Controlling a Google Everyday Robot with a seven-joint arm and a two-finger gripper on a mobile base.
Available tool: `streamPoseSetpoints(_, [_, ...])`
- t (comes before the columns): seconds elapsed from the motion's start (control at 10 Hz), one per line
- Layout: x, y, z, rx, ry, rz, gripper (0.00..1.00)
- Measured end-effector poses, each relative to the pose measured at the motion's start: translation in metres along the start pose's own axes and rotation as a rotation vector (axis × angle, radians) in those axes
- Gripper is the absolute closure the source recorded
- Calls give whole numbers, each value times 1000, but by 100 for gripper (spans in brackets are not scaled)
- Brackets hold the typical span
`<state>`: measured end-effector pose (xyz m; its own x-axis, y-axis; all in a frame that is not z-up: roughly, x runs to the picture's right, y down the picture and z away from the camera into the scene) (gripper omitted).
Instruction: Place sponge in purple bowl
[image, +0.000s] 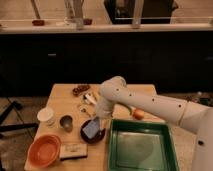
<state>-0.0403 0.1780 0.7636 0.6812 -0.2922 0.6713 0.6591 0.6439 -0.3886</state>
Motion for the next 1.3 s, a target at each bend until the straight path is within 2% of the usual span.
streamPoseSetpoints(0.7, [1, 1, 0, 0, -1, 2, 100])
streamPoseSetpoints(0.8, [1, 1, 0, 0, -1, 2, 96])
streamPoseSetpoints(1.3, [1, 1, 0, 0, -1, 1, 48])
